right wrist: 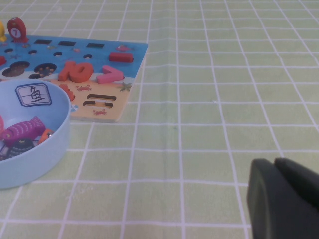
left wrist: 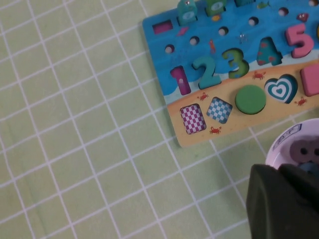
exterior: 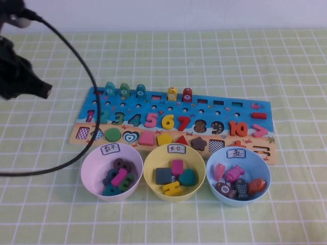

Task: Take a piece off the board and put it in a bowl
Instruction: Pick up the "number 2"

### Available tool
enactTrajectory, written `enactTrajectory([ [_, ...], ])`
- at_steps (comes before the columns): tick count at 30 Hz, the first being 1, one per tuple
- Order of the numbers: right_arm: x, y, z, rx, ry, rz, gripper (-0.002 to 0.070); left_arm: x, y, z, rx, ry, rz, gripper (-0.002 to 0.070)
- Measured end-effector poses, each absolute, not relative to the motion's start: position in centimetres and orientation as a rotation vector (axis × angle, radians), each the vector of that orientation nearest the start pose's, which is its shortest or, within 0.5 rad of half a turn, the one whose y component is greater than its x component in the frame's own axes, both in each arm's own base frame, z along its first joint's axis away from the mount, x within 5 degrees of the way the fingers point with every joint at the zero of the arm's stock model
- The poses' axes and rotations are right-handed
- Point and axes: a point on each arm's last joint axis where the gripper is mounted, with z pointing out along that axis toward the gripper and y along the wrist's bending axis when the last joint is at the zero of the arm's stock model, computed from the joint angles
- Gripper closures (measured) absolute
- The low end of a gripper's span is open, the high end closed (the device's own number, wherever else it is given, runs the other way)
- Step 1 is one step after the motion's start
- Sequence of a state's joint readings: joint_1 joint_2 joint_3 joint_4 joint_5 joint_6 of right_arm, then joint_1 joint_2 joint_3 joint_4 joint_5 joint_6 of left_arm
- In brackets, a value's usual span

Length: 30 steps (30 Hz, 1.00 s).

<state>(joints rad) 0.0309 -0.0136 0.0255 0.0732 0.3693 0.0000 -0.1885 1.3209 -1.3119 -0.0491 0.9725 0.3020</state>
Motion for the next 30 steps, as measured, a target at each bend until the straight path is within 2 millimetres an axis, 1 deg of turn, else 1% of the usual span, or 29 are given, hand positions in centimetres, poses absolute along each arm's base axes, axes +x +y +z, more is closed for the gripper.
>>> enactTrajectory([
  [2,5.2,0.4,17.2,0.017,1.865,0.093,0.0695,28.7,-6.6,37.4,0.647,2.433,0.012,0.0679],
  [6,5.2,0.4,17.2,0.017,1.865,0.093,0.0695,32.5,-8.5,35.4,0.744,2.549,0.041,0.0679],
  [11,5.2,0.4,17.2,0.017,1.865,0.093,0.0695,35.5,-9.5,33.4,0.769,2.608,0.036,0.0679],
  [14,5.2,0.4,17.2,0.017,1.865,0.093,0.0695,36.6,-9.9,31.6,0.786,2.657,0.029,0.0679],
  [19,5.2,0.4,17.2,0.017,1.865,0.093,0.0695,37.8,-10.3,28.5,0.815,2.745,0.024,0.0679],
  [24,5.2,0.4,17.2,0.017,1.865,0.093,0.0695,38.6,-10.9,26.1,0.845,2.8,-0.032,0.0679],
  [26,5.2,0.4,17.2,0.017,1.865,0.093,0.0695,38.8,-11.1,25.5,0.853,2.807,-0.069,0.0679],
  [28,5.2,0.4,17.2,0.017,1.865,0.093,0.0695,39.1,-11.5,24.8,0.854,2.797,-0.103,0.0655],
  [30,5.2,0.4,17.2,0.017,1.865,0.093,0.0695,39.5,-11.6,24.6,0.844,2.777,-0.111,0.0593],
])
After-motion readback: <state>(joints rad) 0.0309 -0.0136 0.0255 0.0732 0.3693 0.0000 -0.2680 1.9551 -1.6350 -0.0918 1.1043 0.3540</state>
